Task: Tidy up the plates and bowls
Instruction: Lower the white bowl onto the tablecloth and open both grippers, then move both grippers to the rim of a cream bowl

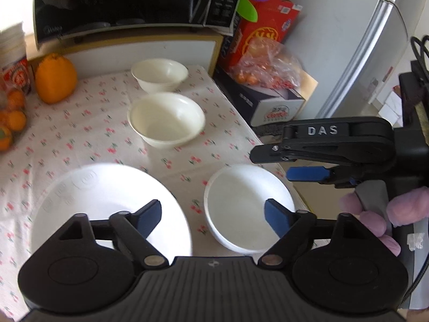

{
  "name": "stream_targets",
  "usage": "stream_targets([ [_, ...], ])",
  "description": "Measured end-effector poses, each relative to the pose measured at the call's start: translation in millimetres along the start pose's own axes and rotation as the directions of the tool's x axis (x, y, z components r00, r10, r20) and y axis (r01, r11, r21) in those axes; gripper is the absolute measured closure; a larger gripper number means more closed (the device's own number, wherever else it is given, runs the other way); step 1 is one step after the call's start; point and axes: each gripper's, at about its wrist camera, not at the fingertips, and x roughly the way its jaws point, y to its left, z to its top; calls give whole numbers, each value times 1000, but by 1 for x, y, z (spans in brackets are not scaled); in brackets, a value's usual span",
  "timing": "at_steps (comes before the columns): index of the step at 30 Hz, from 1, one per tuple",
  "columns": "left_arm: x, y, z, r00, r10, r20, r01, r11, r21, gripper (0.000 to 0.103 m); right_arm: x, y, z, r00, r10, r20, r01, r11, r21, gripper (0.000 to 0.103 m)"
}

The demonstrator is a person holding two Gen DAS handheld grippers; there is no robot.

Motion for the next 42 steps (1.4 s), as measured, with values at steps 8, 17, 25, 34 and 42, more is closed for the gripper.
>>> stream_targets([
  [8,8,24,30,993,97,72,-100,994,34,4,7,13,8,996,54,65,-57,997,43,23],
  [17,34,54,44,968,159,194,-195,963,185,1,27,12,22,987,70,144,-90,987,136,23],
  [25,53,84,57,979,59,193,-77,993,89,6,55,21,28,982,98,159,-124,980,158,23],
  [34,79,106,65,988,-54,146,68,993,-93,46,86,31,32,987,48,152,-78,978,196,34],
  [42,88,107,66,991,-76,110,91,987,-133,68,99,35,29,990,22,141,-48,981,189,61],
])
